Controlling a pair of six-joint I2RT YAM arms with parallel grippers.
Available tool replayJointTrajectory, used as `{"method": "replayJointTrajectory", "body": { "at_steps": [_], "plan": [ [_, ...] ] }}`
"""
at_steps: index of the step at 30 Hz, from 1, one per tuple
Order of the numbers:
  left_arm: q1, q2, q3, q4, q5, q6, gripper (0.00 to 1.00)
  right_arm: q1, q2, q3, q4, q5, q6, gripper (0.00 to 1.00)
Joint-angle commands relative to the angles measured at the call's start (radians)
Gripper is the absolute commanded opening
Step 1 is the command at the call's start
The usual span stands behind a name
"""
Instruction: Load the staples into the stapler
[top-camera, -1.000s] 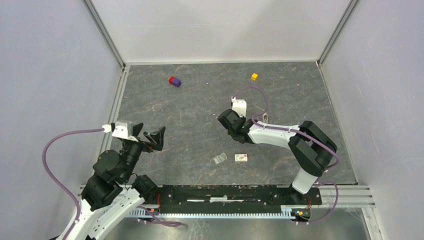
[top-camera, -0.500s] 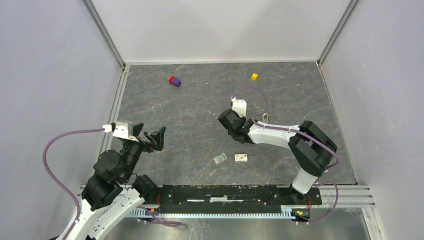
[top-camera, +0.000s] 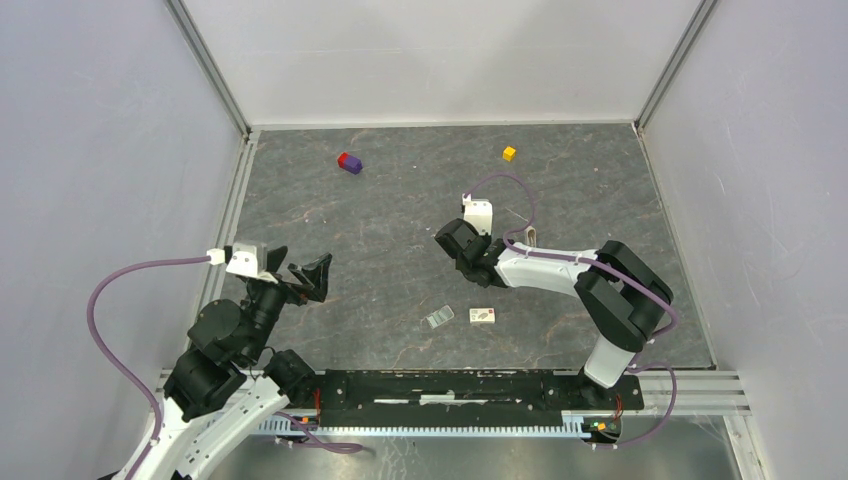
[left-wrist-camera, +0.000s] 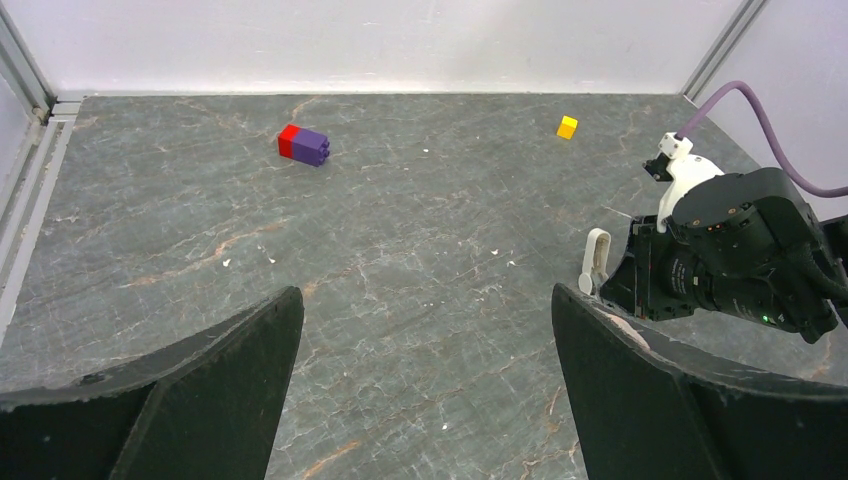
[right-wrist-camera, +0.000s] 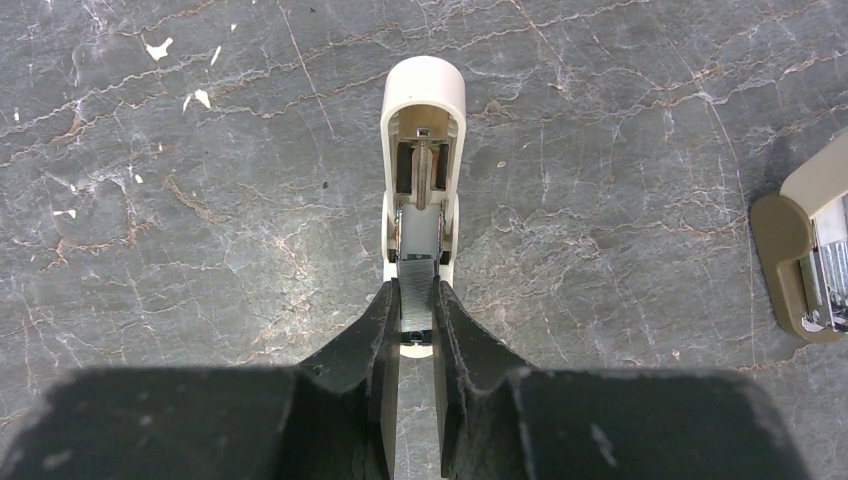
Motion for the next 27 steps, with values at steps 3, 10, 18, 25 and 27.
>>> {"method": "replayJointTrajectory", "body": {
  "at_steps": [3, 10, 18, 25, 27],
  "plan": [
    [0.002, -0.012, -0.002, 0.046, -0.004, 0.038, 1.00, -0.004, 0.012, -0.002, 0.004, 0.029, 0.006, 0.19],
    [0.003, -0.012, -0.002, 0.046, -0.004, 0.038, 1.00, -0.003, 0.023, 0.001, 0.001, 0.030, 0.004, 0.19],
    [0.003, -0.013, -0.002, 0.047, -0.005, 0.038, 1.00, -0.006, 0.030, 0.010, 0.004, 0.033, -0.007, 0.22],
    [0.002, -0.011, -0.002, 0.046, -0.005, 0.039, 1.00, -0.005, 0.020, 0.036, -0.011, 0.032, -0.025, 0.25],
    [0.003, -0.009, -0.001, 0.048, -0.005, 0.039, 1.00, -0.005, 0.010, 0.044, -0.019, 0.030, -0.031, 0.26]
  ]
}}
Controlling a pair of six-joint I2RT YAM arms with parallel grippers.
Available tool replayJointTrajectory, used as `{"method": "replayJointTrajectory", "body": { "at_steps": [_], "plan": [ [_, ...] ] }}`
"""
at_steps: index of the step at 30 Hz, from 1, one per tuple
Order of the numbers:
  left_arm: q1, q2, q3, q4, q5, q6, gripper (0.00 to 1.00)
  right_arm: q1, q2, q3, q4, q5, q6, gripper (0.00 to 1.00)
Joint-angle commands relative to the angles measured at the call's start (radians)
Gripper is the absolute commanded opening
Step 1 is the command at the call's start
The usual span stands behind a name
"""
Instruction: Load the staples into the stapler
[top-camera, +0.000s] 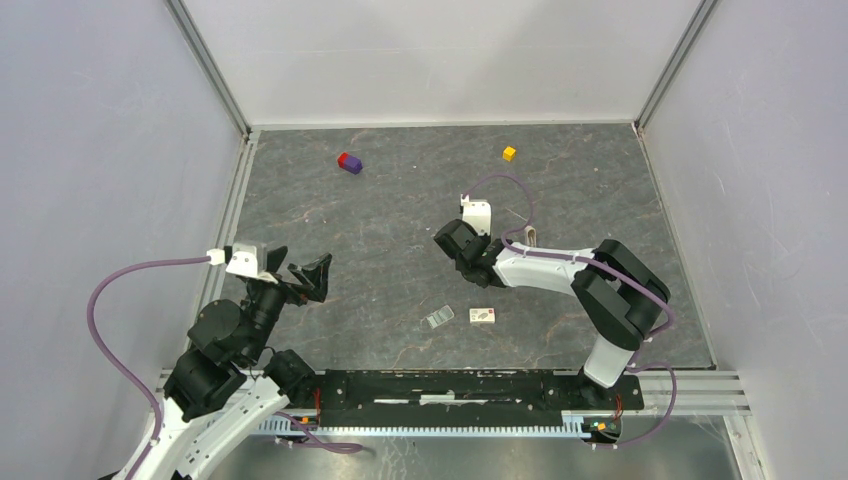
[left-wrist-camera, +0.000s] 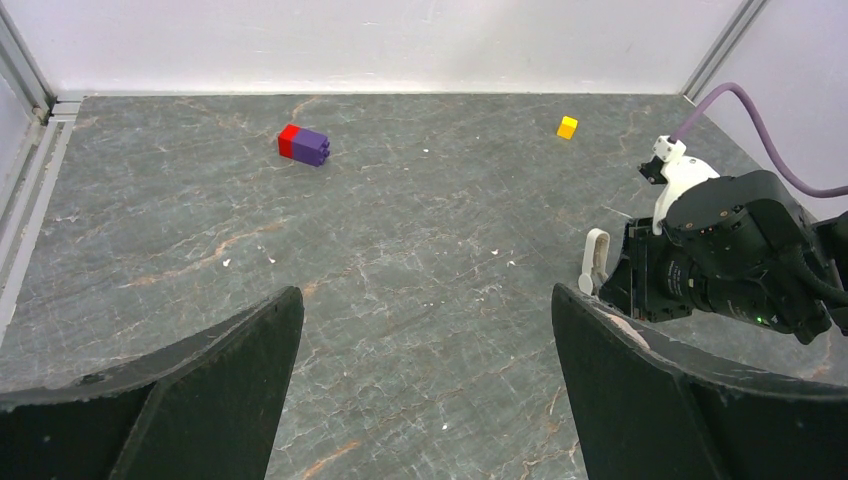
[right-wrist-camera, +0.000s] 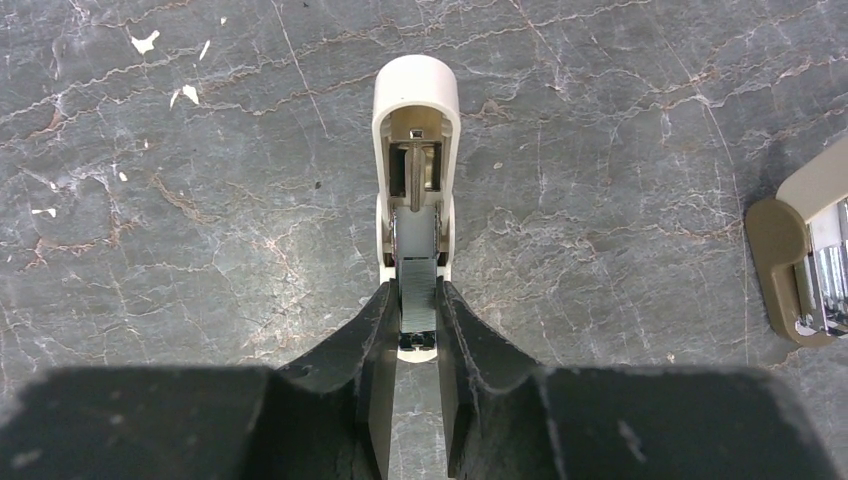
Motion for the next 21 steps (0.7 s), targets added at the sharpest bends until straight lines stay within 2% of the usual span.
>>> {"method": "replayJointTrajectory", "body": {
  "at_steps": [1, 21],
  "plan": [
    [0.003, -0.006, -0.002, 0.048, -0.005, 0.039, 1.00, -0.006, -0.013, 0.044, -0.021, 0.021, -0.022, 0.26],
    [0.003, 0.002, -0.001, 0.048, -0.006, 0.041, 1.00, -0.009, -0.057, 0.033, -0.021, 0.021, -0.082, 0.30]
  ]
}}
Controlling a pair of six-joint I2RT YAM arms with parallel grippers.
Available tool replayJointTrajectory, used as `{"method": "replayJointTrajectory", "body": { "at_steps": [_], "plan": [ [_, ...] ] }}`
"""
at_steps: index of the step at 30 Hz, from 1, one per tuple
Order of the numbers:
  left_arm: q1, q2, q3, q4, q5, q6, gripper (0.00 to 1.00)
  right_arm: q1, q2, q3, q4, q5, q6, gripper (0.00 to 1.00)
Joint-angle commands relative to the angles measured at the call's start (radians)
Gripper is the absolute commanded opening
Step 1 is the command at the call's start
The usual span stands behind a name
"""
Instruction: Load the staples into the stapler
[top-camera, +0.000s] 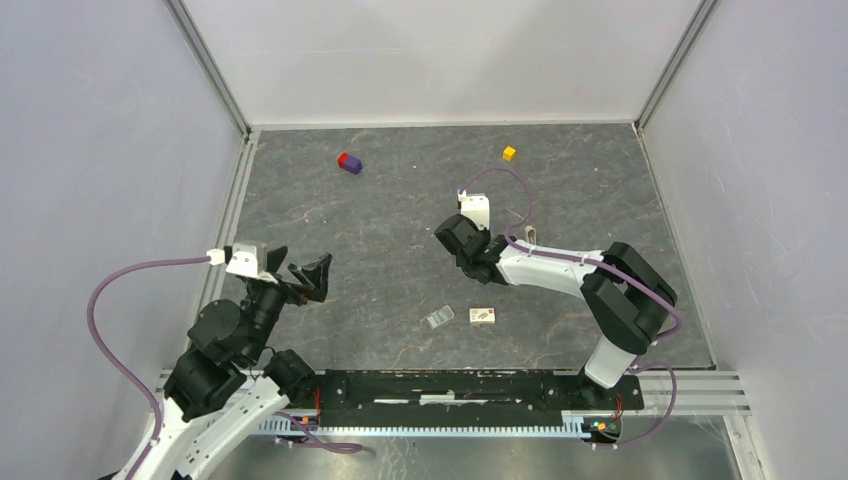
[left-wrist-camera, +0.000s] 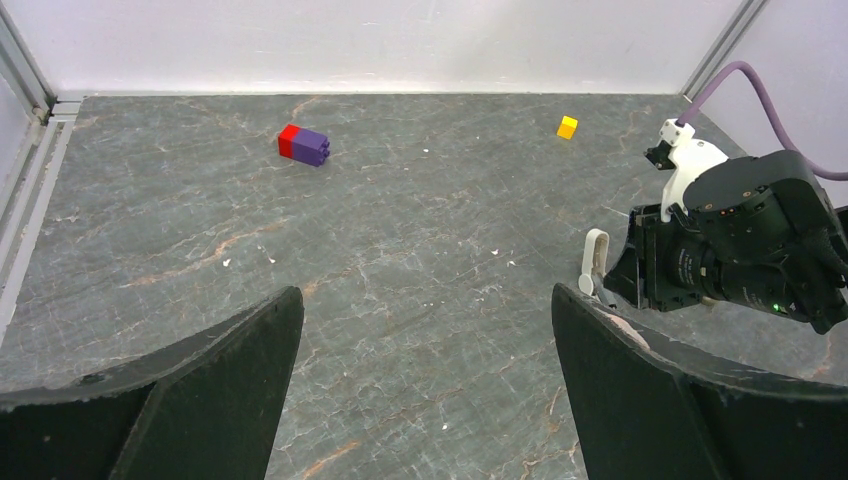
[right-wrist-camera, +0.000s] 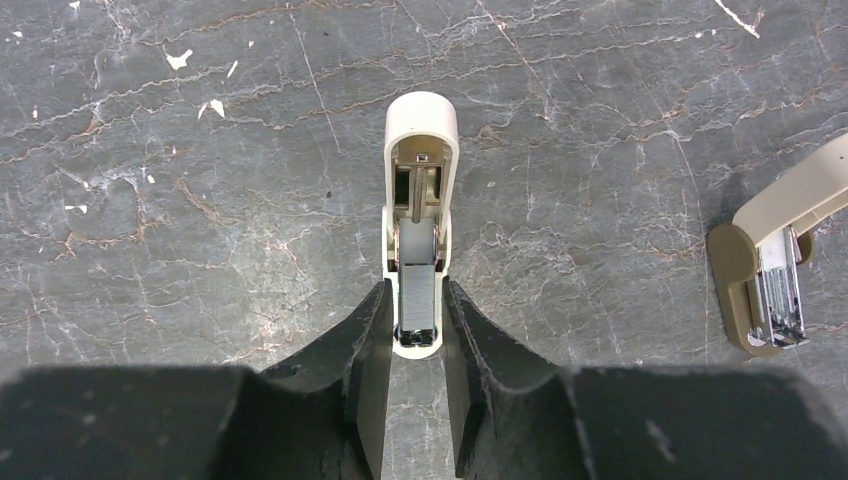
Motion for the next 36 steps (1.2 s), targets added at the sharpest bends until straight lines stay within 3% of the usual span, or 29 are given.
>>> {"method": "replayJointTrajectory", "body": {
  "at_steps": [1, 28, 36],
  "plan": [
    [0.003, 0.001, -0.002, 0.047, -0.005, 0.041, 1.00, -0.006, -0.018, 0.004, 0.009, 0.021, -0.011, 0.31],
    [0.003, 0.001, -0.002, 0.048, -0.011, 0.042, 1.00, -0.021, 0.040, -0.021, 0.039, -0.014, -0.008, 0.30],
    [0.002, 0.010, -0.003, 0.049, -0.016, 0.044, 1.00, -0.021, -0.012, -0.007, 0.038, -0.016, -0.032, 0.30]
  ]
}}
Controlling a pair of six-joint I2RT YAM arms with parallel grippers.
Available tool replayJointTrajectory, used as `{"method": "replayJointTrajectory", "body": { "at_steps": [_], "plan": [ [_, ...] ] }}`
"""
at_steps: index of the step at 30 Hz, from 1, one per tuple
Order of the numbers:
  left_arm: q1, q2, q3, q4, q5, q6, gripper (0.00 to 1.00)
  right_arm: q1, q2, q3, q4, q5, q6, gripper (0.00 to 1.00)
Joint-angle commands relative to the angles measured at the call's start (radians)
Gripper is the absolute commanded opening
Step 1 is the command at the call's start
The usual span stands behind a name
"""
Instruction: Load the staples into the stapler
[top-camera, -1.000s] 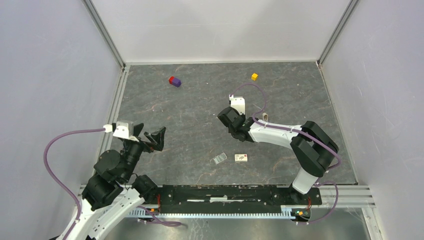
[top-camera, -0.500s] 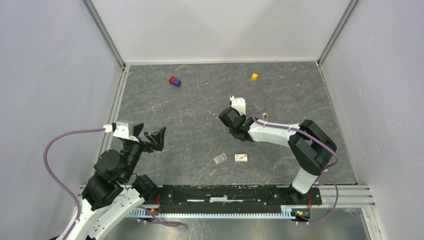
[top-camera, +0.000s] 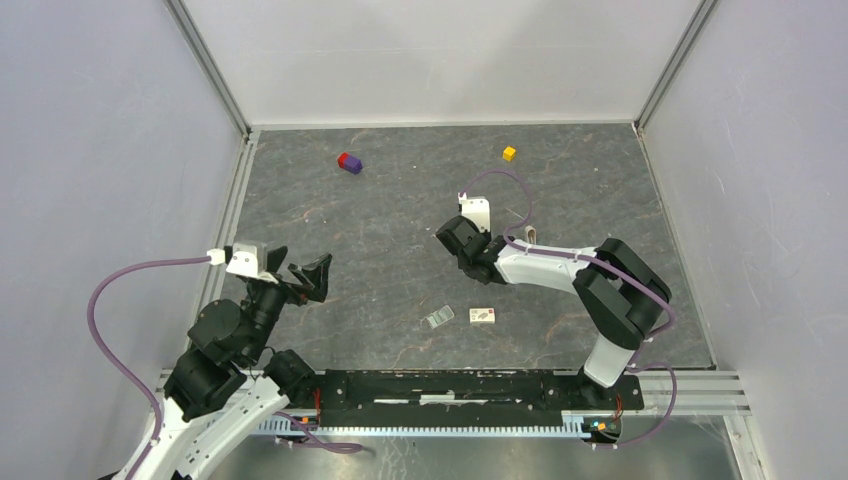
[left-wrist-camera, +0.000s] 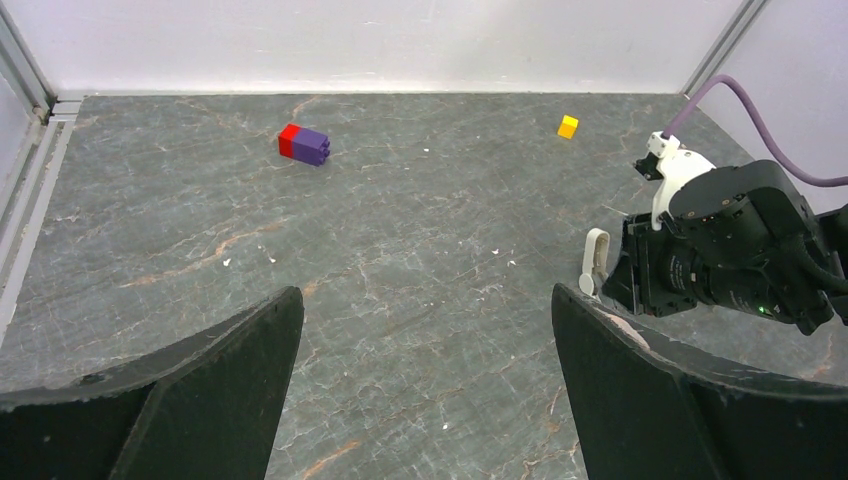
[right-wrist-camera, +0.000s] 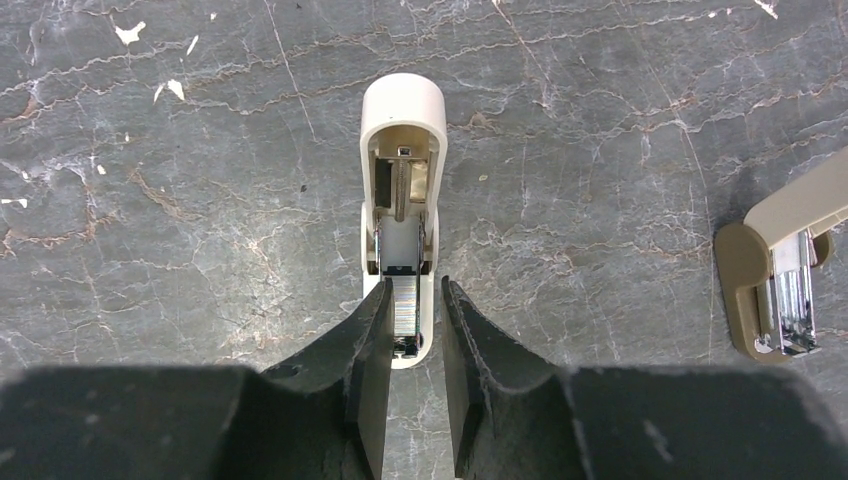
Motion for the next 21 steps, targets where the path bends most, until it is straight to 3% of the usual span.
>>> {"method": "replayJointTrajectory", "body": {
  "at_steps": [1, 9, 21],
  "plan": [
    [0.002, 0.012, -0.004, 0.049, -0.015, 0.043, 1.00, -0.005, -0.059, 0.005, 0.031, 0.008, -0.033, 0.30],
    [0.003, 0.093, 0.016, 0.018, -0.043, 0.025, 1.00, -0.048, -0.110, -0.084, 0.188, -0.034, -0.120, 0.36],
    [0.003, 0.080, -0.001, 0.038, -0.044, 0.034, 1.00, -0.071, -0.062, -0.089, 0.214, -0.073, -0.134, 0.37]
  ]
}}
